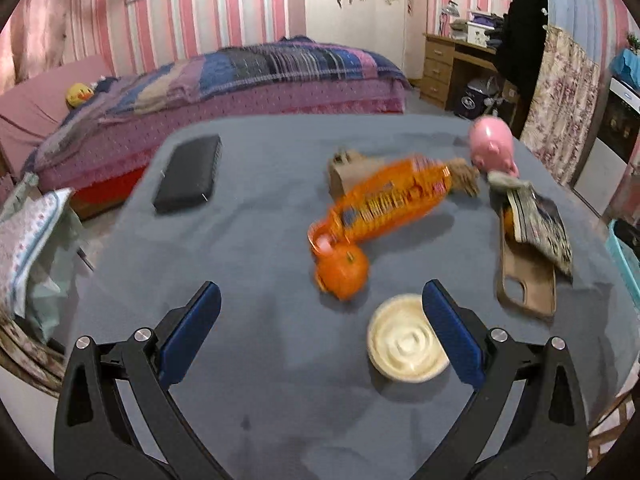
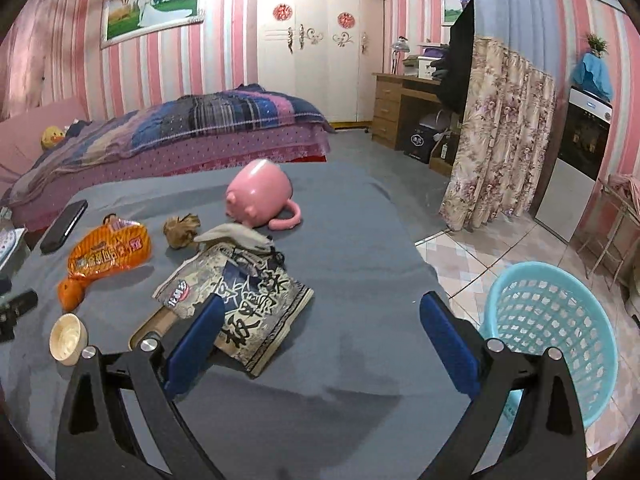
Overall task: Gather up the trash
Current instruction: 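Move both grippers back over the table toward the remaining trash, then grasp the printed snack bag with the right gripper while the left grasps the white bottle cap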
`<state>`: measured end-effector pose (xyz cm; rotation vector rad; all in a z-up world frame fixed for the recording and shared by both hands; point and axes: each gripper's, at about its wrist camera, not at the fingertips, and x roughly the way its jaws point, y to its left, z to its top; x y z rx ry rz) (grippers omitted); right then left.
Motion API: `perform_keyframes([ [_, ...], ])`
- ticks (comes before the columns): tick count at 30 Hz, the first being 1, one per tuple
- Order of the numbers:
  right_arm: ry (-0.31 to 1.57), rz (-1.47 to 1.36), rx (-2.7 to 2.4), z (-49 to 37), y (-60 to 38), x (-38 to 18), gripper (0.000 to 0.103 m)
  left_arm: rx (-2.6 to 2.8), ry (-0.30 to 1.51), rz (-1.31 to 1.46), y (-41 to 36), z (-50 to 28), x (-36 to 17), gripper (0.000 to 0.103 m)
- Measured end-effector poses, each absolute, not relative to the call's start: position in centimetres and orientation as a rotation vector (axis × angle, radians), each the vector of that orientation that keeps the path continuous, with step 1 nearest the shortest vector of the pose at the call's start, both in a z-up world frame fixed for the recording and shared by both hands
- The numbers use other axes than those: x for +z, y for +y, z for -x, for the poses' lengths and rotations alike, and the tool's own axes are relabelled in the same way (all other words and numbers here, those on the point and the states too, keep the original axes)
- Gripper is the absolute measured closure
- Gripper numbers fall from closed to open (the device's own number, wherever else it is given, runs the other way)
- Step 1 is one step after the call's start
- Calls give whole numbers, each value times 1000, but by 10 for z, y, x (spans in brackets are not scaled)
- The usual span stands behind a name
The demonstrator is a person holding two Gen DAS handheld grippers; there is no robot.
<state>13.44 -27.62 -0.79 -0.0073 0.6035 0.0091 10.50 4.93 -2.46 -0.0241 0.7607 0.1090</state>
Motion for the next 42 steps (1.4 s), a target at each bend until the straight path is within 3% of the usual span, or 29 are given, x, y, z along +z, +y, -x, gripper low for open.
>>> perform_keyframes([
  [12,648,-18,12,-145,-277,-21,7,24,853,17,7,-110,-66,6],
  [14,660,-15,22,-148,-272,-25,7,4,859,3,0,-111,-69,11],
  [16,678,4,45,-151,-262,-31,7,-25,871,-4,-3,-114,-69,28],
  [19,699,33,74,-155,-245,-38,7,-35,884,-30,-7,-116,-70,42],
  [30,798,91,110,-181,-198,-62,8,54,747,-51,14,-128,-21,42],
  [32,794,110,102,-184,-193,-62,14,82,715,-34,23,-135,-8,42],
  [34,792,122,99,-187,-193,-61,36,111,684,-34,30,-142,2,42],
  [36,786,103,118,-190,-199,-57,46,122,674,-36,33,-147,6,42],
  [39,760,79,141,-189,-209,-49,58,131,664,-35,35,-155,12,42],
  [42,732,61,167,-186,-218,-39,62,135,655,-33,34,-158,16,42],
])
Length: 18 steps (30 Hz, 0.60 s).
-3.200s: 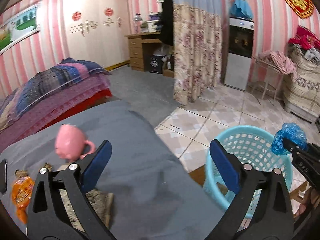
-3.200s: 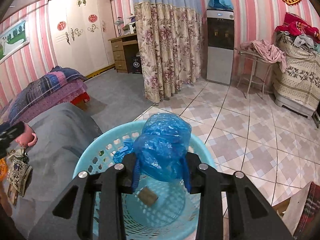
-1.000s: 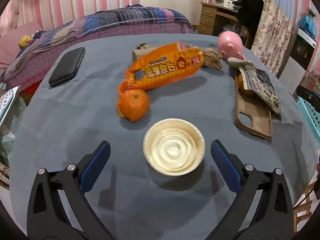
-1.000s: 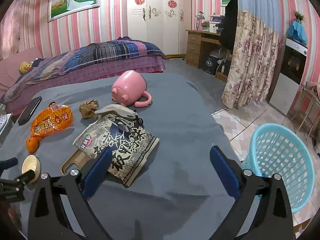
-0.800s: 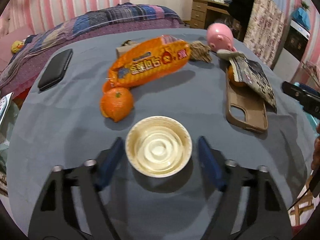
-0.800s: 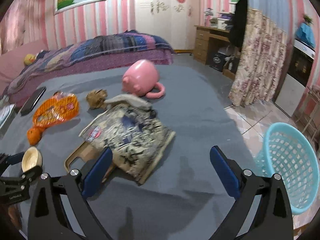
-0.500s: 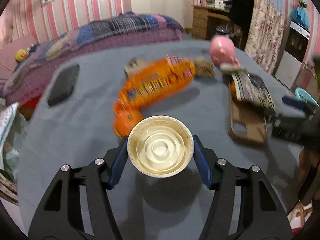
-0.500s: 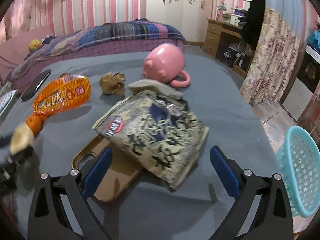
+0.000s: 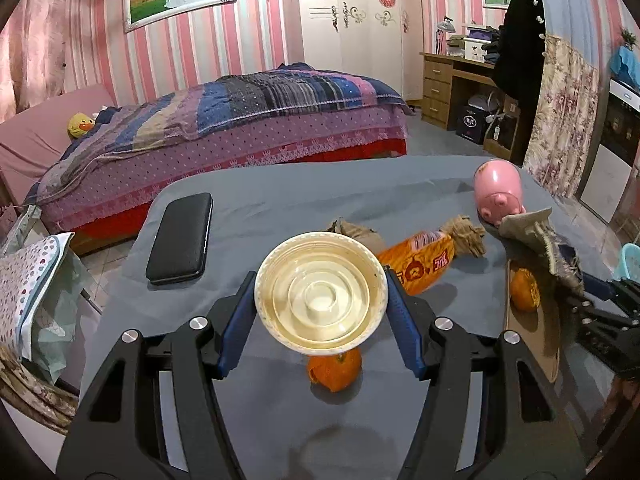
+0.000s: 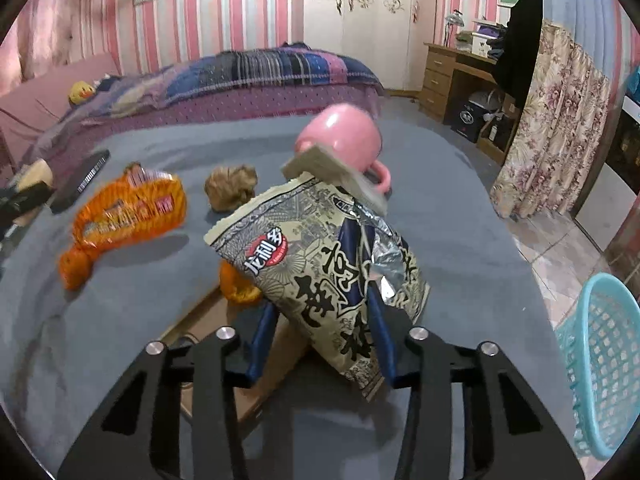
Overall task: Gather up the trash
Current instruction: 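Grasp the printed snack bag with the right gripper while the left grasps the white bottle cap, then carry the snack bag and cap over the blue basket and release both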
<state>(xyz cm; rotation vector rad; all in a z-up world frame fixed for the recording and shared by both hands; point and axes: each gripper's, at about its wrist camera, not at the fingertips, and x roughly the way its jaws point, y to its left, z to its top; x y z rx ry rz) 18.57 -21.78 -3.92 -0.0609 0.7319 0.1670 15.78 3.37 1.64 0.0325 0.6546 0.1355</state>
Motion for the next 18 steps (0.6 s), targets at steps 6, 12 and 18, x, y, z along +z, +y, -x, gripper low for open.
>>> perform_keyframes([
  [6,704,14,222,-176,-242,-21,73,139,649,-36,31,-160,18,42],
  [12,678,-11,244,-163,-264,-6,76,133,630,-44,13,-157,28,42],
  [18,640,-52,212,-151,-296,6,76,107,613,-61,-16,-155,38,42],
])
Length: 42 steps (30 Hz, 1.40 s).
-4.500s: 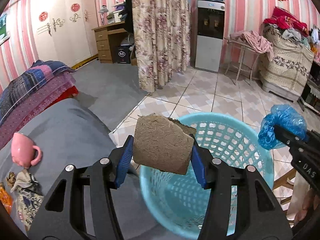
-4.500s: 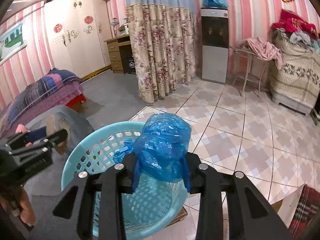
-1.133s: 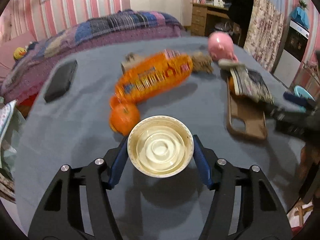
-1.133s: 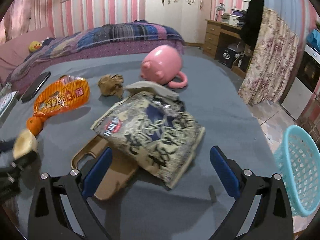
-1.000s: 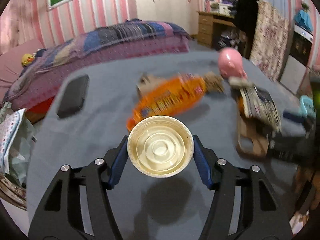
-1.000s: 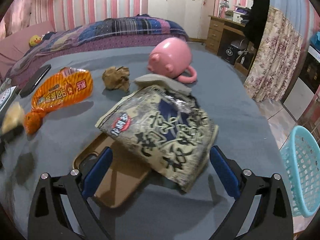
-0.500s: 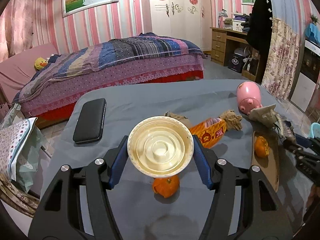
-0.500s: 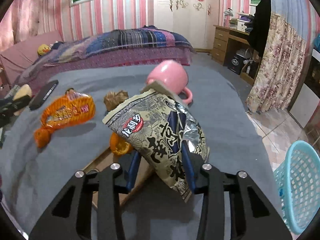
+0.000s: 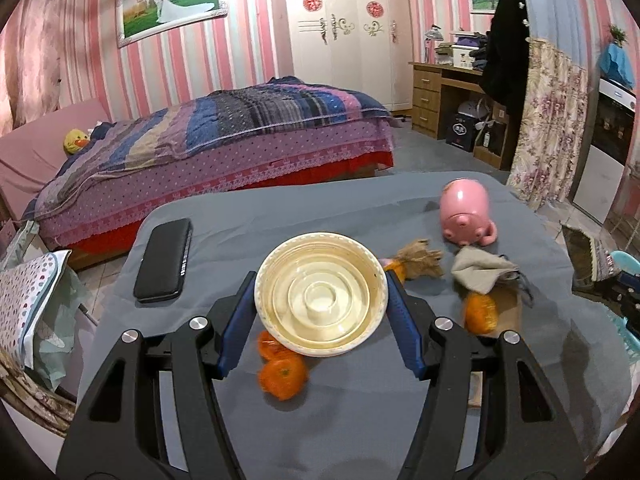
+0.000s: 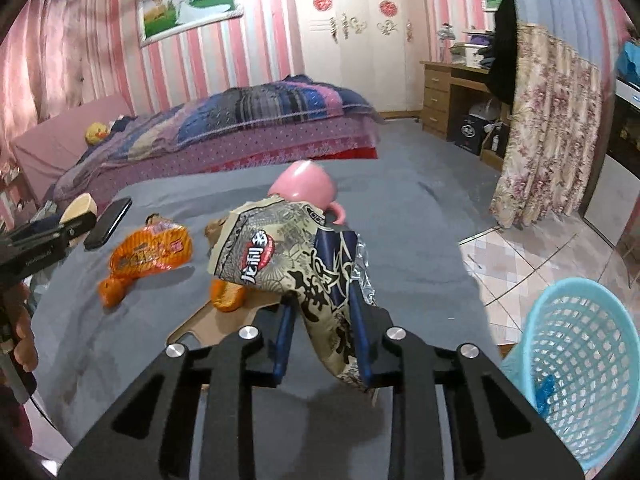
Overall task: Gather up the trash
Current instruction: 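Carry the snack bag and cap over the blue basket and release both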
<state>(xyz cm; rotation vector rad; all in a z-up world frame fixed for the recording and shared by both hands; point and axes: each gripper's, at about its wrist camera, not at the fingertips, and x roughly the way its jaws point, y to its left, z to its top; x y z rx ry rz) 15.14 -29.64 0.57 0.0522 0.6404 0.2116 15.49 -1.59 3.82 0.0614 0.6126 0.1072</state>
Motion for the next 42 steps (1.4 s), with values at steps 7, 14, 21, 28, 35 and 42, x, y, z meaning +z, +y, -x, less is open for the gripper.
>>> perform_keyframes([
  [7,600,-90,118,-138,-350,15,76,29,591,-86,-77,-161,46,42],
  [14,569,-142,-16,-122,-423,21,76,-84,554,-111,-153,-166,50,42],
  [21,553,-175,-159,-101,-486,20,76,-209,545,-123,-232,-170,45,42],
  [28,544,-238,-238,-88,-533,13,76,-322,541,-151,-302,-168,34,42],
  [35,546,-282,-299,-76,-566,5,76,-435,574,-176,-370,-170,15,42],
  [42,553,-346,-358,-68,-596,-9,76,-512,615,-232,-421,-176,-12,42],
])
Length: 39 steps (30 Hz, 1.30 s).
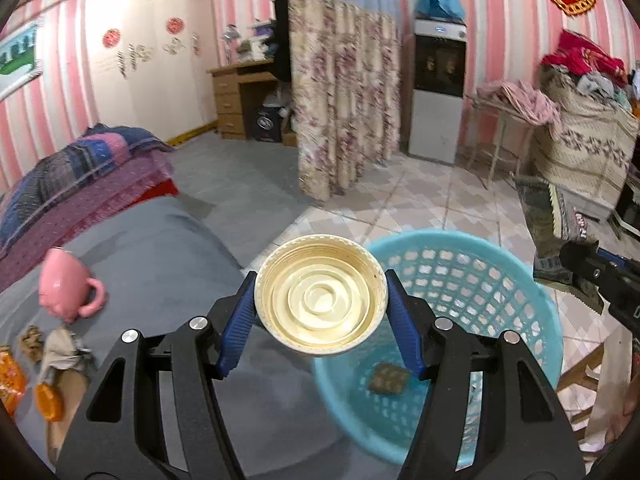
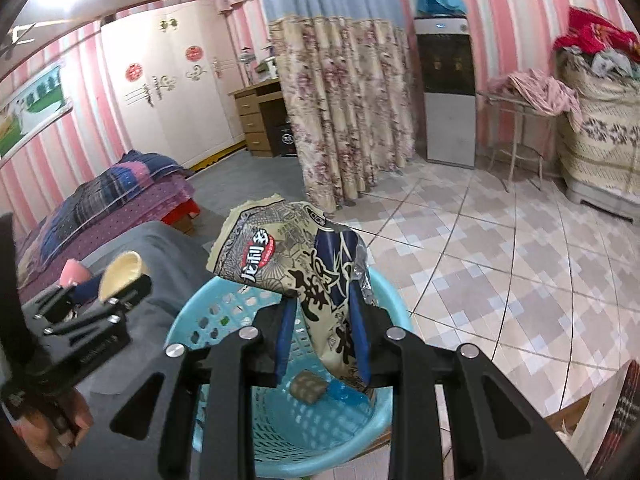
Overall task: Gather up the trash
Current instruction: 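Carry the snack bag and cap over the blue basket and release both, then move both grippers back over the table toward the oranges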
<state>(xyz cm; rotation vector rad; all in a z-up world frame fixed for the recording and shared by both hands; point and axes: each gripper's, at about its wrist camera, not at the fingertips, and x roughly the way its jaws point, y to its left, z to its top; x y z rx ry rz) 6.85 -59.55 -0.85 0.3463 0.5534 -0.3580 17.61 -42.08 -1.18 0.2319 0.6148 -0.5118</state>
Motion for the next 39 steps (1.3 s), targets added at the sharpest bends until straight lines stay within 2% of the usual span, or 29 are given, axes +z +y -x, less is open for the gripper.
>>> perform_keyframes([
  [5,559,-365,-368,-68,-604,-15,76,-521,617,-258,-434,-185,-19,42],
  [7,556,-364,-364,-67,-605,-15,76,-537,633,-258,-435,-190,-20,34],
  [9,556,-361,-361,-67,-605,-17,76,-526,634,-246,-434,-195,-19,19],
  [15,566,-358,-356,-69,-599,-22,76,-467,613,-267,-417,-200,-11,18],
  [21,569,-347,-337,-81,-582,-23,76,-374,559,-255,-372,-199,8,9],
  [26,578,-342,-324,-93,-567,-26,75,-301,560,-223,-326,-201,18,9],
  [29,582,-361,-320,-101,-562,-31,70,-273,555,-205,-306,-198,21,9],
  [32,601,-377,-320,-108,-560,-39,58,-244,546,-205,-288,-195,24,8],
  [34,607,-383,-321,-110,-560,-41,42,-225,543,-199,-276,-194,26,7],
  [37,604,-362,-337,-109,-555,-37,29,-203,545,-185,-261,-194,28,7],
  [39,601,-354,-347,-108,-552,-34,23,-187,550,-169,-251,-195,28,7],
])
